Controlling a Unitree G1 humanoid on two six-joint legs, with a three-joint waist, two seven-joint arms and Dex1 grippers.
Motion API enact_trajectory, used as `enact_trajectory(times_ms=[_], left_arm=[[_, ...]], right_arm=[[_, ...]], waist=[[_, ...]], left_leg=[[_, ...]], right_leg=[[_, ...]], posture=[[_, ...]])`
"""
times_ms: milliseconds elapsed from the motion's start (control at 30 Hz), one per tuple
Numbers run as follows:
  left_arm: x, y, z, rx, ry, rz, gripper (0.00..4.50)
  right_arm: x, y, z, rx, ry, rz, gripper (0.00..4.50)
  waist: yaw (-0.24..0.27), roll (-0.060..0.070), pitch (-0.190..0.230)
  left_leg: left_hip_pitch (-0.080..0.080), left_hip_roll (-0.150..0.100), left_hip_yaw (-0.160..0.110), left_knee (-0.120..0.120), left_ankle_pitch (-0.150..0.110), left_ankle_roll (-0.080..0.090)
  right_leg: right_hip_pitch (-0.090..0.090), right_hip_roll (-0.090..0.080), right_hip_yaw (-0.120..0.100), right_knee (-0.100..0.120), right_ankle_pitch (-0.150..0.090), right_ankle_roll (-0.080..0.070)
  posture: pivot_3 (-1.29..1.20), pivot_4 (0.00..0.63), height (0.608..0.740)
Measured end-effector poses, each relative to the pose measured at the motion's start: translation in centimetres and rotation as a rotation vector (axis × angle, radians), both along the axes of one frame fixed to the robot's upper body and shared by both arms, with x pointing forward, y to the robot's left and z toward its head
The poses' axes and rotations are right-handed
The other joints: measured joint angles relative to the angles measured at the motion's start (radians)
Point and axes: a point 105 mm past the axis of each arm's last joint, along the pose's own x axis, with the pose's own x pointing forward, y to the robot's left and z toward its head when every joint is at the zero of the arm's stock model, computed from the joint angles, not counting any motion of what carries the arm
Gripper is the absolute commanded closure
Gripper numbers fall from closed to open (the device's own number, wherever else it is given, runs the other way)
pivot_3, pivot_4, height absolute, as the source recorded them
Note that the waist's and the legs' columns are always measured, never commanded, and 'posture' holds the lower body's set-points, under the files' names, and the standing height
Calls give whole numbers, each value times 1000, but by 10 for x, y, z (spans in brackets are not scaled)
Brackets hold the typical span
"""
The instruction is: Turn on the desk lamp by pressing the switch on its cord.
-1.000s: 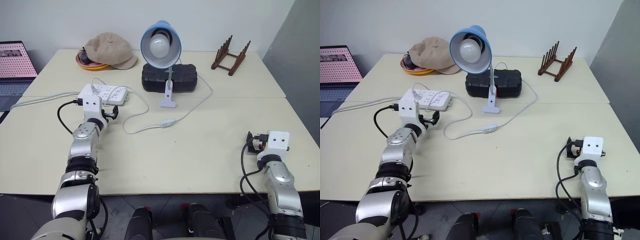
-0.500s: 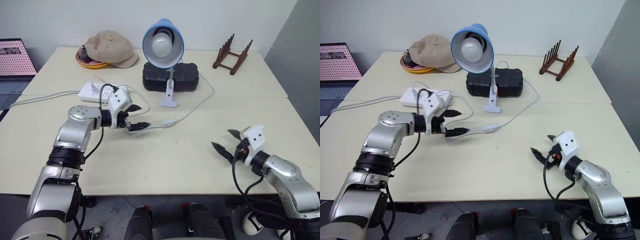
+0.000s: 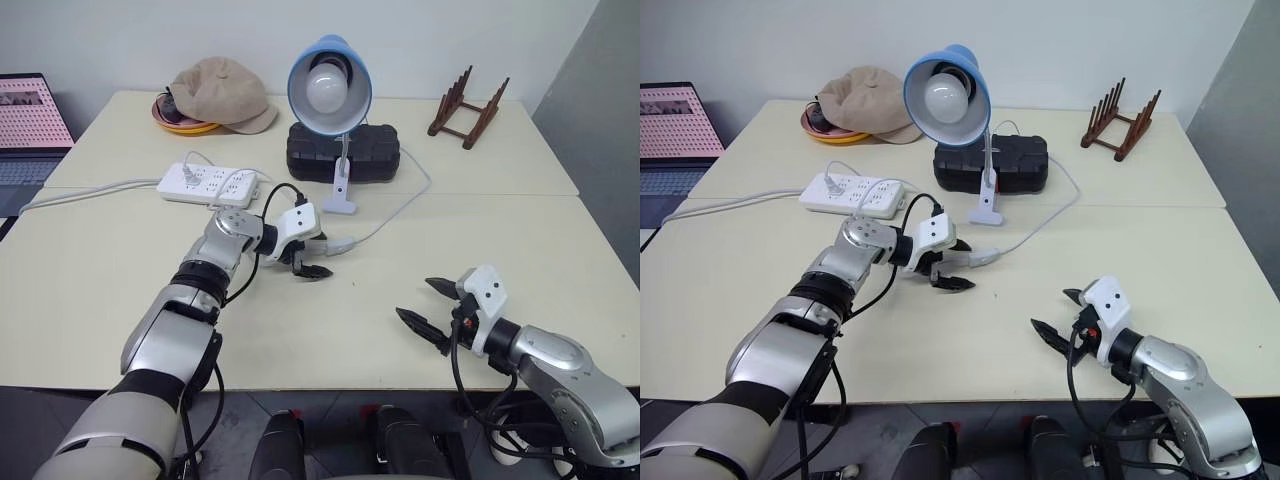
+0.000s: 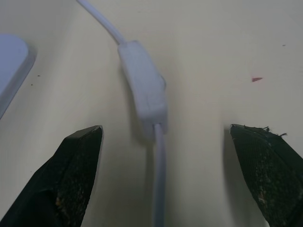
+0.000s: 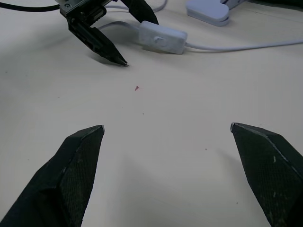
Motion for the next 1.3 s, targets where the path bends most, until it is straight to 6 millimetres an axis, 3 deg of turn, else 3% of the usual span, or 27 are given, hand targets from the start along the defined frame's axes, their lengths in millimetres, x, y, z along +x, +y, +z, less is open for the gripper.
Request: enact_trajectory(times_ms=[133,633,900,1000,1133,1233,1300], left_arm=[[3,-8,4,-31,-6,-7,609],[3,-5,2,5,-18,-15,4141],[5,-5,4,-47,23,21,4142],[0,-16,24,-321,346,94,4142],[-22,-24,61,-494,600,-16,4142],[-41,-24,64,-562,741,-35,4142],[-58,-25,60,-615,866,-42,4142]], right_arm=[[-1,-4,-1,-10,-4,-30,0],[1,-6,0,-7,-15,-55,0],[1,-5,1,6,-19,-55,0],[2,1,4,135,1,-85,0],[-2,14,9,383,109,-71,0],[-4,21,14,509,170,-39,0],[-6,29,25,684,222,12,0]], waist=[[0,0,0],[-1,0,0],[-1,0,0],[-4,0,0],[-12,0,0],[-22,0,0],[-27,1,0]], left_leg=[[0,0,0,0,0,0],[1,0,0,0,0,0],[1,0,0,0,0,0],[0,0,-2,1,0,0],[1,0,-2,0,0,0],[3,1,-3,0,0,0],[4,2,-3,0,0,0]], right_leg=[[0,0,0,1,0,0],[0,0,0,1,1,2],[0,0,0,2,2,3],[0,1,-2,3,2,2],[1,0,-2,3,1,2],[2,1,-1,5,1,2],[2,1,-2,7,1,1]], posture=[[0,150,740],[0,150,740],[0,150,740],[0,150,740],[0,150,740],[0,150,740],[0,150,740]])
